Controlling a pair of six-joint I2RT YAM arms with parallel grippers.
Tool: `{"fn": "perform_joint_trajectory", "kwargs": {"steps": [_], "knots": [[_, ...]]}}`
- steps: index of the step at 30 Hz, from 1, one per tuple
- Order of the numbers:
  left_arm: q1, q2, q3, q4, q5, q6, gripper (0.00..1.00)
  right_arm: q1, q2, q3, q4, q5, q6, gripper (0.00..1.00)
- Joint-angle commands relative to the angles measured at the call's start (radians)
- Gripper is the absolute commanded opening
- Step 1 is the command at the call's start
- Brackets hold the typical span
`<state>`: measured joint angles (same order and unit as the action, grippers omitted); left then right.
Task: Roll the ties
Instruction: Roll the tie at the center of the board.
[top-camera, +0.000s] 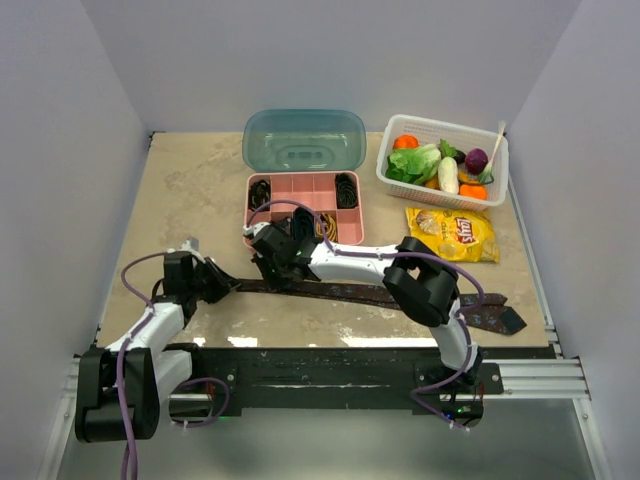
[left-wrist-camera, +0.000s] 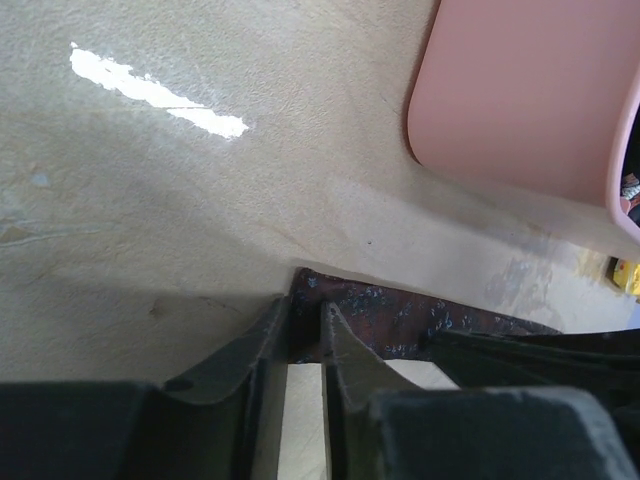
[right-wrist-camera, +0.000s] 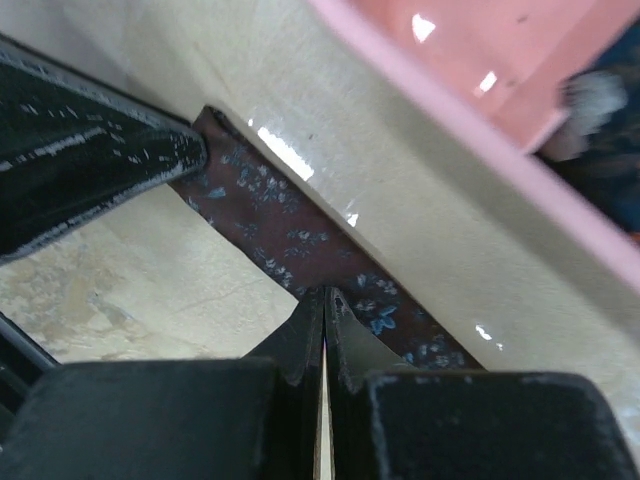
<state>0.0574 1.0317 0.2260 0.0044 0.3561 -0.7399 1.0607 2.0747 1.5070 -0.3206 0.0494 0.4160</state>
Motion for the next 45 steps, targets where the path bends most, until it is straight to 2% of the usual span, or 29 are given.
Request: {"fn": "perform_joint_trajectory", "kwargs": {"steps": [1,8,25,33,38,45], "knots": [[-0.004,0.001,-0.002,0.057,0.024,0.007,0.15,0.01,0.012,0.052,0.04,-0.029,-0.029,0.0],[-0.004,-0.036,0.027,0.032,0.041,0.037,0.0,0.013,0.03,0.058,0.072,-0.046,-0.026,0.0],[-0.007,-0.16,0.075,-0.003,0.113,0.005,0.0,0.013,0.081,0.079,0.103,-0.046,-0.017,0.0],[-0.05,-0.134,0.088,0.017,0.133,-0.007,0.0,0.013,0.091,0.065,0.13,-0.046,0.003,0.0],[-0.114,-0.15,0.085,0.057,0.13,-0.045,0.0,0.013,0.09,0.035,0.153,-0.046,0.026,0.0],[-0.126,-0.13,0.088,0.081,0.142,-0.044,0.0,0.013,0.097,0.03,0.17,-0.072,0.038,0.0]]}}
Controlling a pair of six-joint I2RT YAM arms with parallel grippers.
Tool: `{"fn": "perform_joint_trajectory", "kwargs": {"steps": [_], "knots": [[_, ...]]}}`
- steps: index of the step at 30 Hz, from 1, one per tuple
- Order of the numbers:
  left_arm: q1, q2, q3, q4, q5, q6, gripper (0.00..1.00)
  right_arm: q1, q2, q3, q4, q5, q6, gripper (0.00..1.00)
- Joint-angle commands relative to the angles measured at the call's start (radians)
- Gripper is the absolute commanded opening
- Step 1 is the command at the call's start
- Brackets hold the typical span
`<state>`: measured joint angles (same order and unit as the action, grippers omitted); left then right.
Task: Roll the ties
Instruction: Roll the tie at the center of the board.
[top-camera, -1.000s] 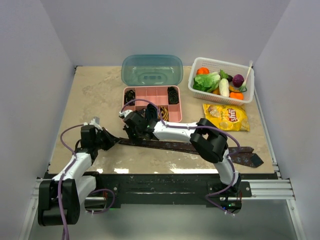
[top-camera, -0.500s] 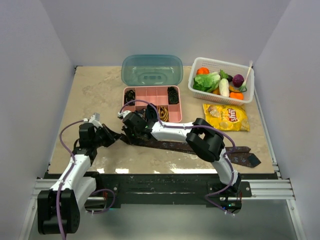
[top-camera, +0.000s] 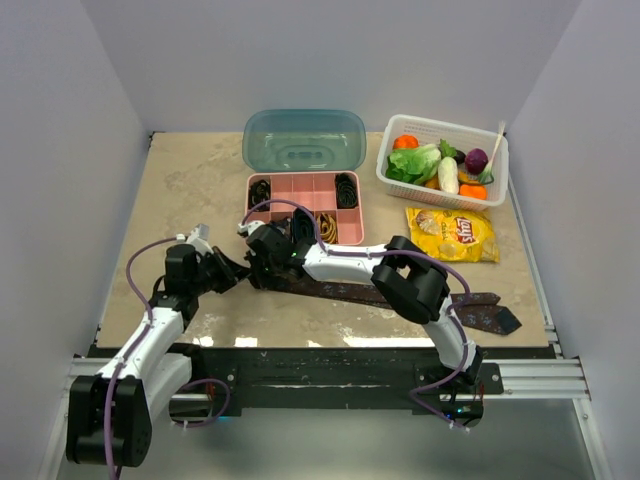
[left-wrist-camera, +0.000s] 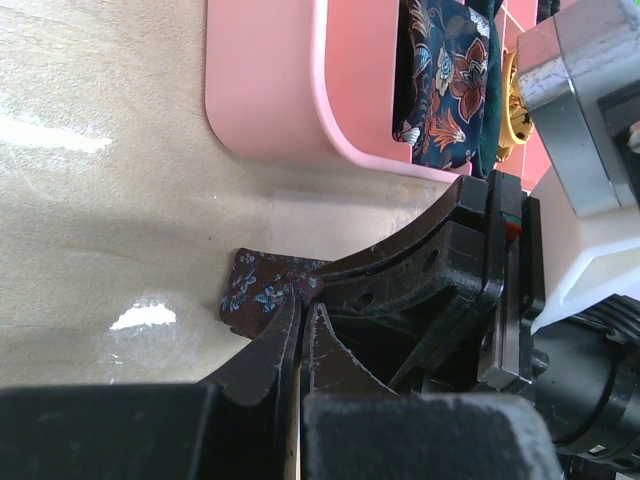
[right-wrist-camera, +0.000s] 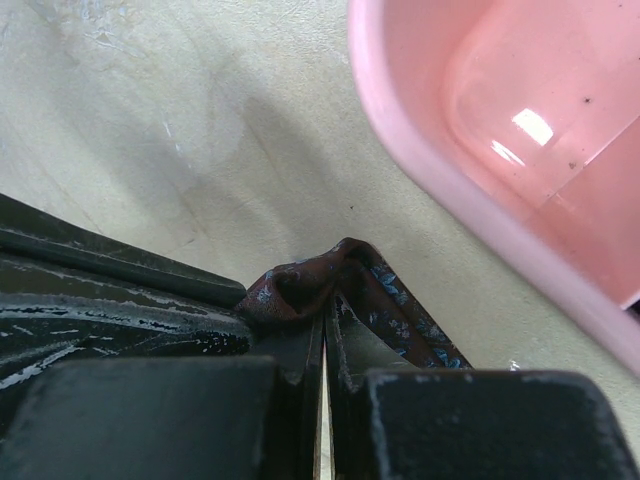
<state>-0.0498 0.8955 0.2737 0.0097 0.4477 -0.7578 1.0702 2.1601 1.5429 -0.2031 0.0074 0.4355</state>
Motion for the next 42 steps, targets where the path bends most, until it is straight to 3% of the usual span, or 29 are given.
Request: {"fn": "perform_joint_trajectory", "kwargs": {"steps": [1,9,19,33,42], "knots": [[-0.021,0.008,0.039,0.078,0.054,-0.025,0.0,0.004,0.014,-0.004,0.054,-0.033,0.019,0.0],[-0.022,-0.03,0.053,0.03,0.014,-0.017,0.0,0.002,0.004,0.002,0.062,-0.069,0.014,0.0],[-0.022,-0.067,0.13,-0.109,-0.05,0.048,0.0,0.002,0.05,0.071,0.088,-0.218,-0.003,0.0],[-0.024,-0.033,0.136,-0.151,-0.104,0.086,0.0,-0.009,-0.184,0.0,-0.005,-0.015,-0.044,0.0],[-0.045,0.029,0.127,-0.103,-0.103,0.092,0.0,-0.045,-0.223,-0.044,-0.044,0.045,-0.064,0.0]]}}
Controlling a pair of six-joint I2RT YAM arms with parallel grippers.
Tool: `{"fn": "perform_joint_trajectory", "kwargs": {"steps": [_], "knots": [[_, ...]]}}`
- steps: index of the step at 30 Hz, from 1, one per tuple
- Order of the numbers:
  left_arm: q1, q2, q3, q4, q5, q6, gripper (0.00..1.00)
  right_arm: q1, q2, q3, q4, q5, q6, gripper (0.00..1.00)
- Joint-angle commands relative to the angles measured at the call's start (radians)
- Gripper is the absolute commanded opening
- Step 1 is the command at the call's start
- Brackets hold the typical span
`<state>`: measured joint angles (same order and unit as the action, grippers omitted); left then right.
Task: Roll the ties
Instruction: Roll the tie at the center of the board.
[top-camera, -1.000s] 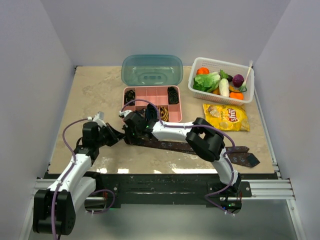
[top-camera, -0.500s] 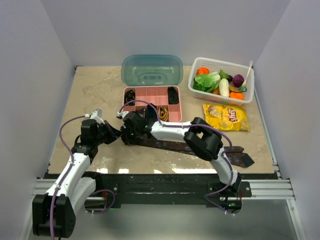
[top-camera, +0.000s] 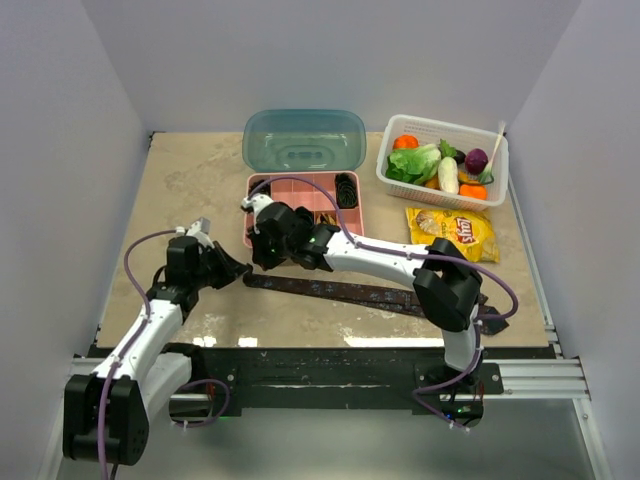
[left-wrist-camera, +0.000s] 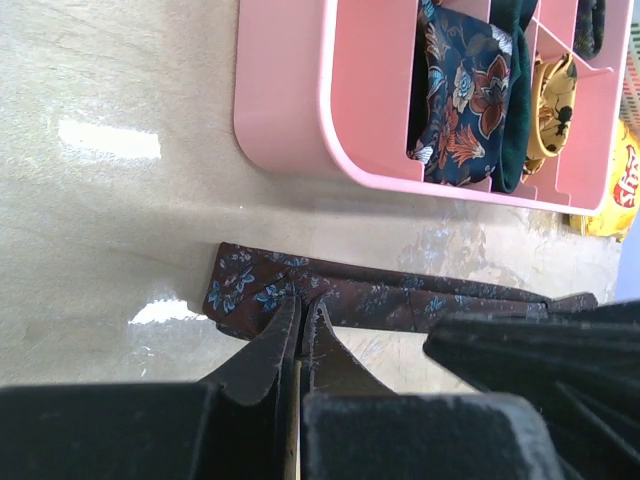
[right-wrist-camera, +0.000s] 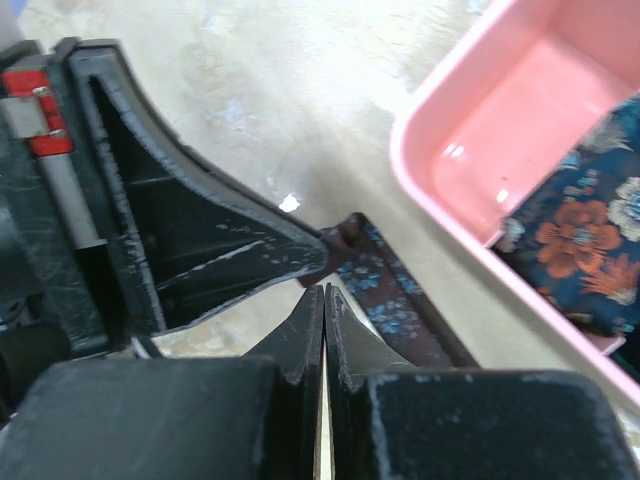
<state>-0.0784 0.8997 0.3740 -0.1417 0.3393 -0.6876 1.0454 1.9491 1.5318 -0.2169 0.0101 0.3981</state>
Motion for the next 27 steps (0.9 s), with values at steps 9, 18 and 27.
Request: {"fn": "perform_joint_trajectory", "kwargs": {"steps": [9,18,27], "knots": [[-0.043,0.108,0.017,0.123,-0.002,0.016,0.0,-0.039,-0.009,-0.065,-0.033,0.06,-0.03,0.0],[-0.095,0.228,0.003,0.229,0.017,-0.003,0.0,-0.048,-0.004,-0.076,-0.033,0.062,-0.033,0.0],[-0.135,0.277,-0.001,0.243,-0.02,-0.009,0.0,-0.05,0.005,-0.076,-0.032,0.05,-0.035,0.0]]}}
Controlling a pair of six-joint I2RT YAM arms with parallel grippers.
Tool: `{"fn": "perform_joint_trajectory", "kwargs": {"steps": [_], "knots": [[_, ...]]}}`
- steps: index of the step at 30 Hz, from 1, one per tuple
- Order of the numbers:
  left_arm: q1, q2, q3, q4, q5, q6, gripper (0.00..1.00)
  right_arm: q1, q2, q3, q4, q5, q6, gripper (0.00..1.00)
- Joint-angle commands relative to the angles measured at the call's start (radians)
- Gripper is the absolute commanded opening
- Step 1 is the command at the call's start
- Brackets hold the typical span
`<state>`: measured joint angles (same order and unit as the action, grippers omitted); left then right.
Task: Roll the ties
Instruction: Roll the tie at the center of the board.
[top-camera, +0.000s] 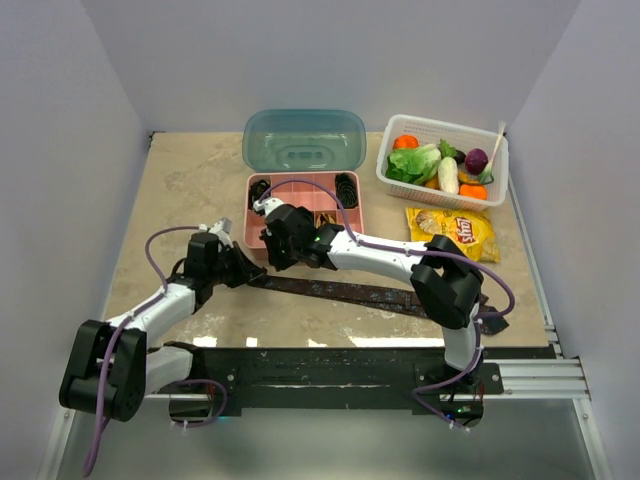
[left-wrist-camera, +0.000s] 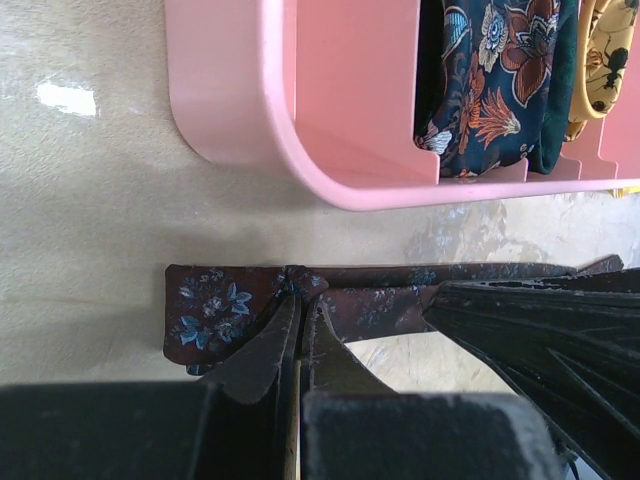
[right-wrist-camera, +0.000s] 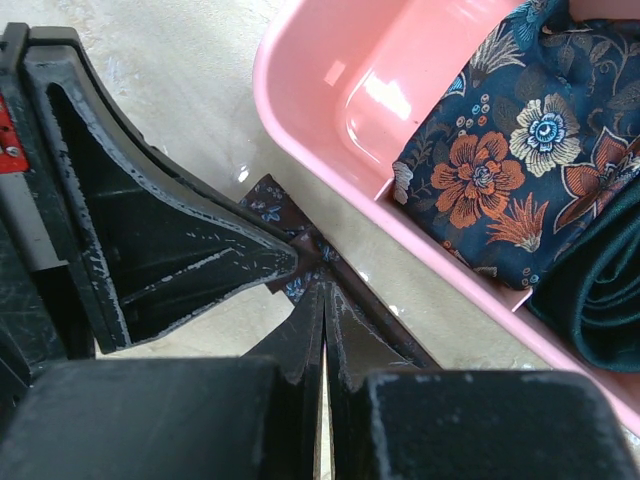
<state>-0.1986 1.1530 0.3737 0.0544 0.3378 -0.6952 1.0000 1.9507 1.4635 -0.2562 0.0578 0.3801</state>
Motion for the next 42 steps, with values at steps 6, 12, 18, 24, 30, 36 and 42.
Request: {"fn": "perform_joint_trajectory", "kwargs": {"steps": [6,12,18,24,30,36,42], "knots": [[-0.032,0.06,-0.012,0.055,-0.026,-0.004,0.05,-0.004,0.011,-0.008,0.009,-0.01,-0.015,0.0],[-0.036,0.051,-0.015,0.059,-0.026,-0.007,0.32,-0.004,0.02,-0.005,0.015,-0.032,-0.015,0.0],[-0.036,0.025,-0.028,0.11,0.021,-0.026,0.53,-0.004,0.024,-0.003,0.017,-0.042,-0.014,0.0],[-0.036,0.025,-0.042,0.125,0.029,-0.046,0.46,-0.003,0.024,-0.005,0.015,-0.036,-0.015,0.0],[-0.036,-0.015,-0.033,0.084,0.0,-0.044,0.39,-0.004,0.034,0.003,0.012,-0.03,-0.021,0.0],[-0.036,-0.058,0.027,-0.01,-0.04,-0.023,0.45,-0.003,0.042,0.015,0.032,-0.053,-0.026,0.0],[-0.035,-0.095,0.063,-0.108,-0.095,0.003,0.45,-0.003,0.062,0.041,0.044,-0.084,-0.021,0.0]]}}
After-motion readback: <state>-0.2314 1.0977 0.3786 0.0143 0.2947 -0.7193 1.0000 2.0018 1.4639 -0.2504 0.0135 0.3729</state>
